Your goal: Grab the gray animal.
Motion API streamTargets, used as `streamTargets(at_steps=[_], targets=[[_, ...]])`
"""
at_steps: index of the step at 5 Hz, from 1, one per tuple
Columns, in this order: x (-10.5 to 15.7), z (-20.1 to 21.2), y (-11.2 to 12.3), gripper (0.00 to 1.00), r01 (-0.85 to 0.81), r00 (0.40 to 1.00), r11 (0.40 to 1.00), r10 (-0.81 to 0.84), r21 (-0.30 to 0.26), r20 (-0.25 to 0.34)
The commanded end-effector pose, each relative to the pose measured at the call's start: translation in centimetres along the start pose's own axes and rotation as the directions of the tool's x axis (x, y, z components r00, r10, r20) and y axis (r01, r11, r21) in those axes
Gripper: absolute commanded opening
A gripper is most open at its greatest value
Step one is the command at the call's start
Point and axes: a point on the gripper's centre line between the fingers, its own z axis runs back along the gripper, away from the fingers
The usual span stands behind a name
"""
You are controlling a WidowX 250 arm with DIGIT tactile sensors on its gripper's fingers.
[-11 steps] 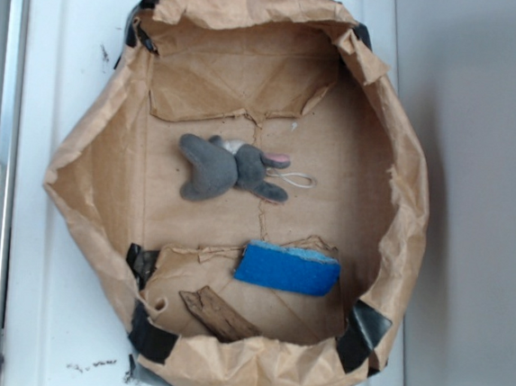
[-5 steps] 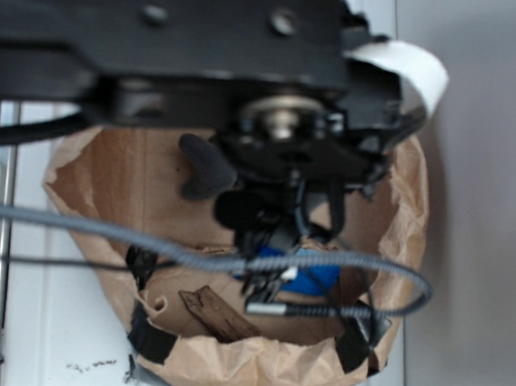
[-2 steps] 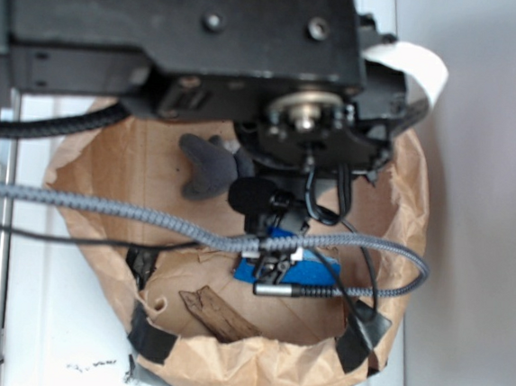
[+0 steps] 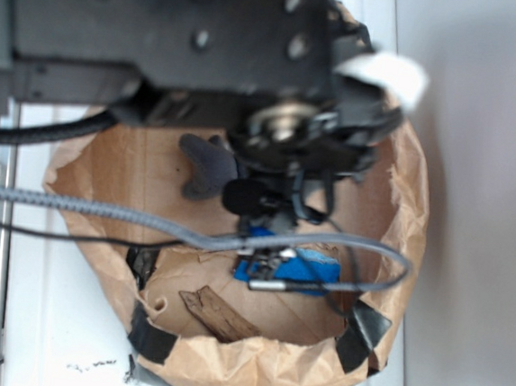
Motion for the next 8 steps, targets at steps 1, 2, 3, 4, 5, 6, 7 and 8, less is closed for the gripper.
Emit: streamTargets(at_steps=[1,2,3,4,5,6,7,8], targets=[[-0.3,-2.5,0.6,1.00,0.038,0.995,0.997,-0.043,0.061,0.091],[0.3,-4.7,0.3,1.00,-0.002,0.994,0.993,-0.011,0.116,0.108],[0.8,-7.0,0.2,1.00,-0.007,0.995,0.987,-0.008,0.160,0.097],[0.6,-8.2,0.1,1.00,-0.015,0.993,0.982,-0.009,0.191,0.122],[0.1,-8.5,0.2,0.00,-0.037,0.988,0.979,0.006,0.203,0.155],[-0.3,-8.0,0.5,0.00,-0.045,0.984,0.982,0.012,0.186,0.176],[-0.2,-7.6,0.5,0.00,-0.051,0.984,0.983,0.020,0.174,0.175],[0.2,-6.6,0.5,0.00,-0.066,0.985,0.986,0.040,0.150,0.167]])
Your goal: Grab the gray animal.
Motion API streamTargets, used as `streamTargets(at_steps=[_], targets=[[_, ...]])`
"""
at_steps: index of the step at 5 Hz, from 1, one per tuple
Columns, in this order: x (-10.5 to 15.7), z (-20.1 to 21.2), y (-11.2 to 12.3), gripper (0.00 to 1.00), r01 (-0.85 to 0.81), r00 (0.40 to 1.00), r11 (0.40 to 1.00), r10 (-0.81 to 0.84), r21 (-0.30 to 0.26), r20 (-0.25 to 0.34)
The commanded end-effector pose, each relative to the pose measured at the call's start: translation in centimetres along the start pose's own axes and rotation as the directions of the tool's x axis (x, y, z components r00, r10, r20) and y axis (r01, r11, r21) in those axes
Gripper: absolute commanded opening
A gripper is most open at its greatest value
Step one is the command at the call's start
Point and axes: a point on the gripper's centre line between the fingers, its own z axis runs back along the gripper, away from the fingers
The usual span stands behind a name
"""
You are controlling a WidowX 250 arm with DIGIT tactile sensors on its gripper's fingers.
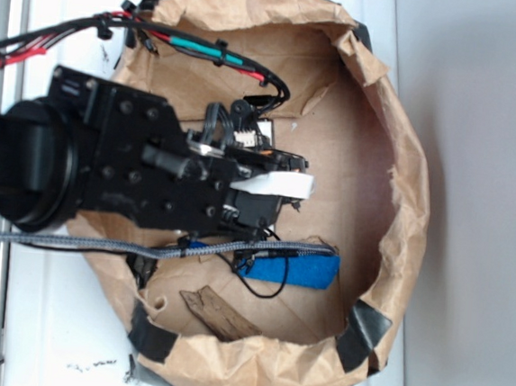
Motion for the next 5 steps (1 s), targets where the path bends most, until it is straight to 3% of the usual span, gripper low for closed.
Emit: streamTargets(at_steps=[1,2,4,5], targets=[[2.5,5.5,1.3,0.00,-0.076,0.997,0.993,0.076,-0.088,-0.006],[3.6,10.0,2.9,0.00,-0.096,0.994,0.977,0.084,-0.190,-0.071],[4.5,14.3,4.9,0.00,-0.111,0.990,0.963,0.085,-0.247,-0.116],[4.1,15.9,5.3,0.00,-0.103,0.991,0.957,0.077,-0.272,-0.106]])
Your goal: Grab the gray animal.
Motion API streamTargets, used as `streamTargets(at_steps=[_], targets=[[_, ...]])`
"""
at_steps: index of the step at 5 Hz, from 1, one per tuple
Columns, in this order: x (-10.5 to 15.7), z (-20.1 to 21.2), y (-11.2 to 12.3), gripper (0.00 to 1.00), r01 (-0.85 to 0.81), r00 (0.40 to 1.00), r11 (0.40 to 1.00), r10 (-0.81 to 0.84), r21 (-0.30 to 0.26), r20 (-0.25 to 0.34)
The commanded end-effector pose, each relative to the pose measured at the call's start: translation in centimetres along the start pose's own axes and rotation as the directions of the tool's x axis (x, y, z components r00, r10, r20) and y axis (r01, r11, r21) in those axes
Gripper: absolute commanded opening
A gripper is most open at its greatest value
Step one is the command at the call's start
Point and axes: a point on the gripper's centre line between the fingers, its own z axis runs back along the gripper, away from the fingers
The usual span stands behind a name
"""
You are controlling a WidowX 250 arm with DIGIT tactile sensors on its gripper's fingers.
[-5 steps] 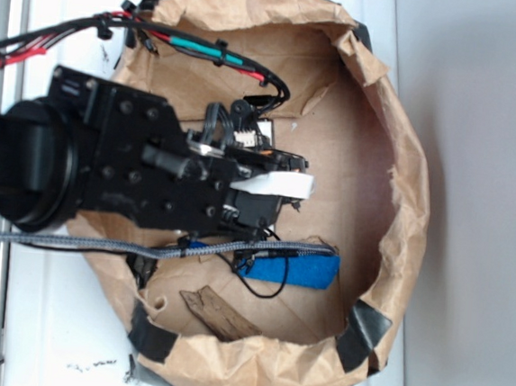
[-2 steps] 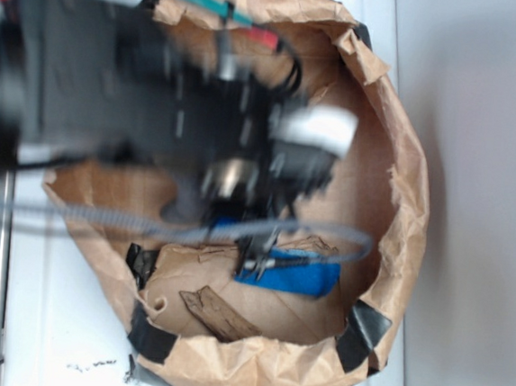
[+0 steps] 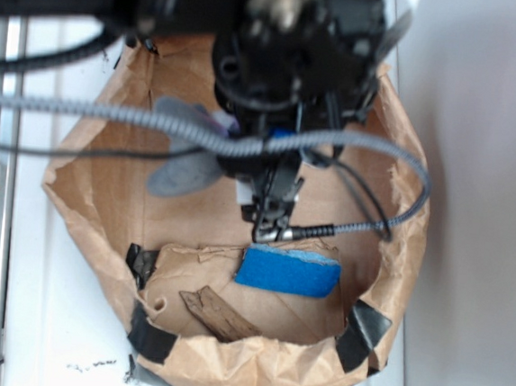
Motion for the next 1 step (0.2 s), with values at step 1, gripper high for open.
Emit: streamTargets(at_steps=[1], targets=[[-0.37,3.85,0.31,0.00,0.020,0.992,1.000,-0.022,0.016,0.126]])
